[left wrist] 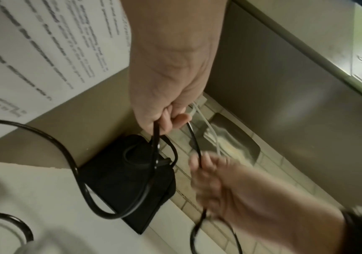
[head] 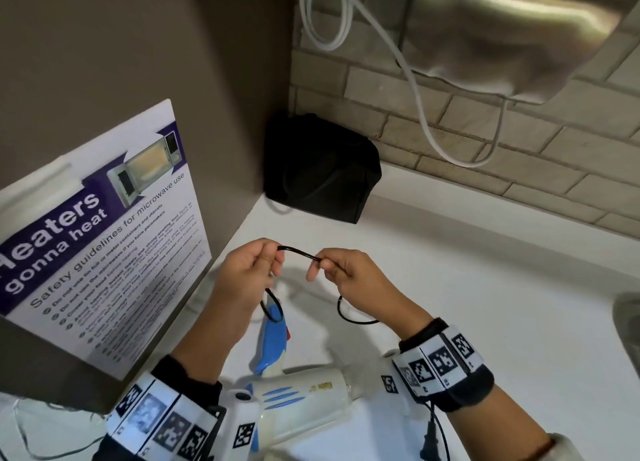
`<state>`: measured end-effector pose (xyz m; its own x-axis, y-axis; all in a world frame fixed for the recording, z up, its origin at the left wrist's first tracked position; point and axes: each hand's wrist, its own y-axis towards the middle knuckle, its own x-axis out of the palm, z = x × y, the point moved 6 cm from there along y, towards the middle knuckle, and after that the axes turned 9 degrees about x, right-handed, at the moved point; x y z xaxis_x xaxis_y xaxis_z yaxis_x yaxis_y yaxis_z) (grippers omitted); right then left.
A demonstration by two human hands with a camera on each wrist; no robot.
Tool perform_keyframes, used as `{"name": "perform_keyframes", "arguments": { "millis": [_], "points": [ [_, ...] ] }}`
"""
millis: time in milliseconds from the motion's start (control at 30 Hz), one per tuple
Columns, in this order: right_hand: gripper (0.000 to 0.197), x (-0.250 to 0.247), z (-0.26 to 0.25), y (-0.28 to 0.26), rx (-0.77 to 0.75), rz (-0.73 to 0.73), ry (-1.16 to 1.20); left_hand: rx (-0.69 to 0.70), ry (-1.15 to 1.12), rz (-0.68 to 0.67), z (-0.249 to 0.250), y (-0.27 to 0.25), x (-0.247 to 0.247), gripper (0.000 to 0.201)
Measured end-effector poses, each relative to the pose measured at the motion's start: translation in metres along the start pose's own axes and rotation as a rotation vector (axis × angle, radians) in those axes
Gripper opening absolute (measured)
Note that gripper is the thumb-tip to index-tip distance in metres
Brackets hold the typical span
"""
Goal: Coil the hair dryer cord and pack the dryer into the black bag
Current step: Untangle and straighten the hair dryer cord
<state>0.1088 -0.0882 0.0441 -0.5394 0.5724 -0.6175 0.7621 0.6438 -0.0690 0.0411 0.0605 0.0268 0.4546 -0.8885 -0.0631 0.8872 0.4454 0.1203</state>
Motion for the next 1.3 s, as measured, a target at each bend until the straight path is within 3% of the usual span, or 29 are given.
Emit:
{"name": "perform_keyframes", "arguments": {
  "millis": [200,433,533,733,1000,1133,1300],
  "points": [
    [0.046,0.007,0.038,-0.001,0.057,0.015,-0.038,-0.085,-0.113,0.096,-0.014,0.004,-0.023,0.030],
    [0.041,0.002,0.093,0.003,0.173,0.036,-0.152,-0.148,-0.279,0.245,-0.031,0.011,-0.054,0.038],
    [0.045,-0.001,0.107,0.006,0.213,0.041,-0.208,-0.186,-0.269,0.238,-0.040,0.007,-0.050,0.039],
    [0.026,-0.019,0.137,0.011,0.292,0.096,-0.330,-0.229,-0.263,0.223,-0.052,0.007,-0.053,0.036],
    [0.025,-0.034,0.170,0.004,0.429,0.124,-0.403,-0.323,-0.402,0.252,-0.077,0.003,-0.049,0.034],
    [0.034,-0.034,0.176,0.001,0.446,0.117,-0.431,-0.322,-0.476,0.270,-0.082,0.002,-0.052,0.034],
    [0.028,-0.040,0.180,-0.002,0.507,0.144,-0.427,-0.310,-0.430,0.204,-0.081,0.002,-0.051,0.032]
  ]
}}
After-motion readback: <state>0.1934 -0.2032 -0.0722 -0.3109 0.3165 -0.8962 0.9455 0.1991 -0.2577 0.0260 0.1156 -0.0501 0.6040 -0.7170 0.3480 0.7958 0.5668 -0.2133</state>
